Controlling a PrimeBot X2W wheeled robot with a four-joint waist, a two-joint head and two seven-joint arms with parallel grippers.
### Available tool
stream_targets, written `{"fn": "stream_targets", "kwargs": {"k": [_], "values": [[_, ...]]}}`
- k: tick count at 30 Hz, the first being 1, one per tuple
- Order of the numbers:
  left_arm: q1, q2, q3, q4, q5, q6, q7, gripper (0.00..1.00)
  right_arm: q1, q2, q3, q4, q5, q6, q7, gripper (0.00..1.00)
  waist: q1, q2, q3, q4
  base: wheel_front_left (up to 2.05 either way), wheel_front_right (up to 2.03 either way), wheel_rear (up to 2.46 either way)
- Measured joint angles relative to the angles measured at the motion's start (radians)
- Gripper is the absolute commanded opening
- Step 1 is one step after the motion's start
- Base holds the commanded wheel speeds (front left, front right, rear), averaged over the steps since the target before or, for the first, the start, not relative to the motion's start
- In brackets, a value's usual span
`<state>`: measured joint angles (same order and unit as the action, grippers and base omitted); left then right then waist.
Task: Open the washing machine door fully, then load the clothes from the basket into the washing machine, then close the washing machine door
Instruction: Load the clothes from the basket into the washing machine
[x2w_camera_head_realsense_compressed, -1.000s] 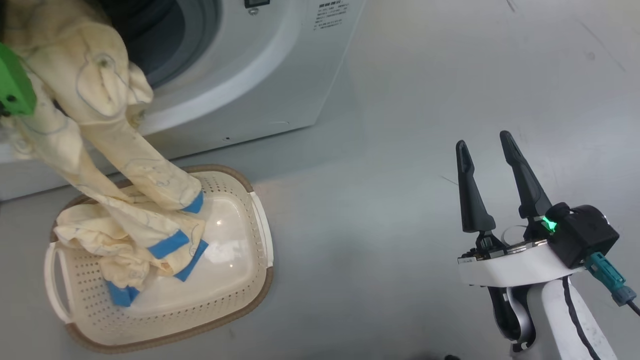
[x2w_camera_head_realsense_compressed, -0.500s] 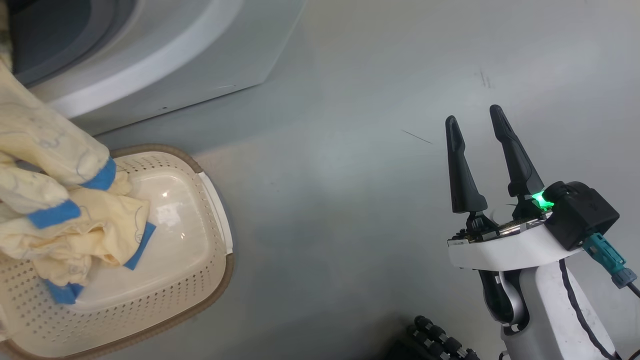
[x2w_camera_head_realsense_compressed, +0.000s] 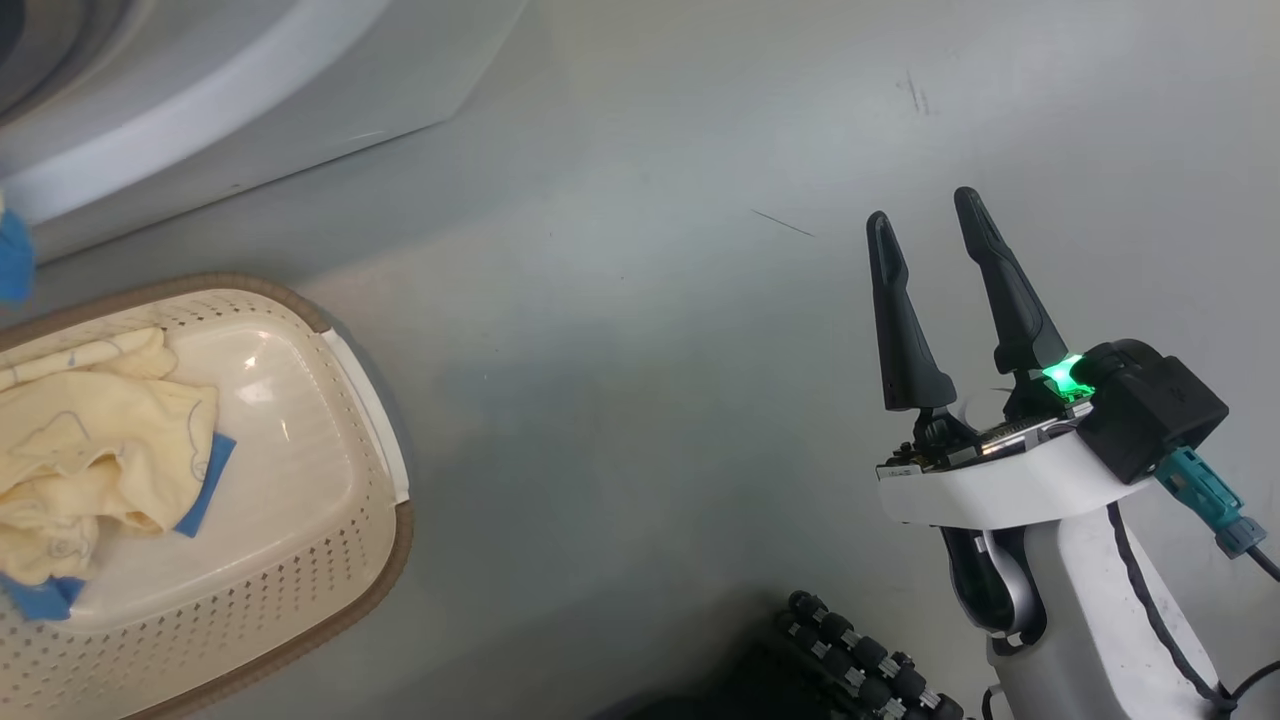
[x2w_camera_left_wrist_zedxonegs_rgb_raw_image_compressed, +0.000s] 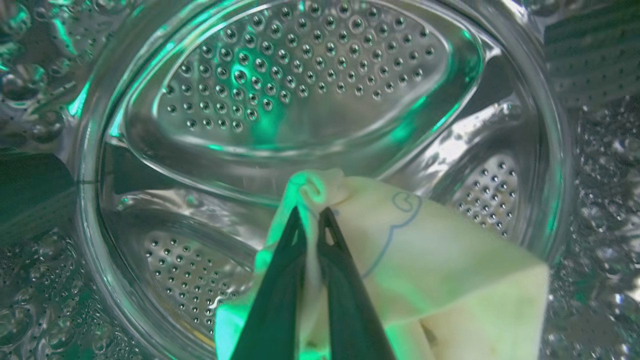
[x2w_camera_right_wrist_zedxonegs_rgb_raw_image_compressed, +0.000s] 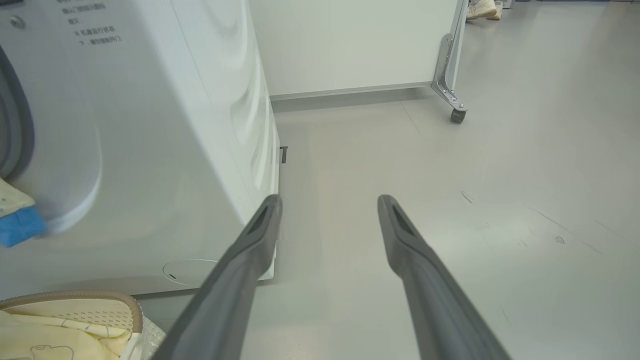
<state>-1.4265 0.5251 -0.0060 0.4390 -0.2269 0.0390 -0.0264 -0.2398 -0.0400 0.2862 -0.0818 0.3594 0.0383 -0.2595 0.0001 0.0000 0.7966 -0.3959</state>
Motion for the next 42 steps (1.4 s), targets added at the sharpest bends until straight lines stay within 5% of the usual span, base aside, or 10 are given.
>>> {"fn": "stream_targets", "kwargs": {"k": [12, 29, 30, 31, 32, 33, 42], "values": [[0.015, -0.039, -0.041, 0.14, -0.007, -0.011, -0.034, 0.0, -0.04, 0.0, 0.004, 0.003, 0.001, -0.005, 0.0, 1.0, 0.0, 0.0, 0.044, 0.003, 0.0, 0.0, 0.0], [0.044, -0.072, -0.054, 0.332, -0.073, -0.045, 0.15, 0.0, -0.063, 0.0, 0.001, 0.011, 0.008, -0.006, 0.0, 1.0, -0.0001, 0.0, 0.046, 0.024, 0.0, 0.0, 0.0], [0.044, -0.072, -0.054, 0.332, -0.073, -0.045, 0.15, 0.27, -0.063, 0.0, 0.001, 0.011, 0.008, -0.006, 0.0, 1.0, -0.0001, 0.0, 0.046, 0.024, 0.0, 0.0, 0.0], [0.044, -0.072, -0.055, 0.335, -0.073, -0.045, 0.155, 0.42, -0.063, 0.0, 0.001, 0.012, 0.009, -0.006, 0.0, 1.0, 0.0, 0.0, 0.044, 0.025, 0.0, 0.0, 0.0], [0.044, -0.072, -0.053, 0.336, -0.074, -0.045, 0.158, 0.91, -0.063, 0.0, 0.001, 0.013, 0.01, -0.007, 0.0, 1.0, -0.0001, 0.0, 0.043, 0.027, 0.0, 0.0, 0.0], [0.044, -0.073, -0.052, 0.337, -0.074, -0.045, 0.158, 1.0, -0.063, 0.0, 0.0, 0.014, 0.01, -0.007, 0.0, 1.0, 0.0, 0.0, 0.041, 0.028, 0.0, 0.0, 0.0], [0.057, -0.104, -0.066, 0.346, -0.088, -0.055, 0.112, 1.0, -0.065, 0.0, -0.02, 0.026, 0.01, -0.015, 0.0, 1.0, -0.0001, 0.0, 0.009, 0.046, 0.0, 0.0, 0.0]]}}
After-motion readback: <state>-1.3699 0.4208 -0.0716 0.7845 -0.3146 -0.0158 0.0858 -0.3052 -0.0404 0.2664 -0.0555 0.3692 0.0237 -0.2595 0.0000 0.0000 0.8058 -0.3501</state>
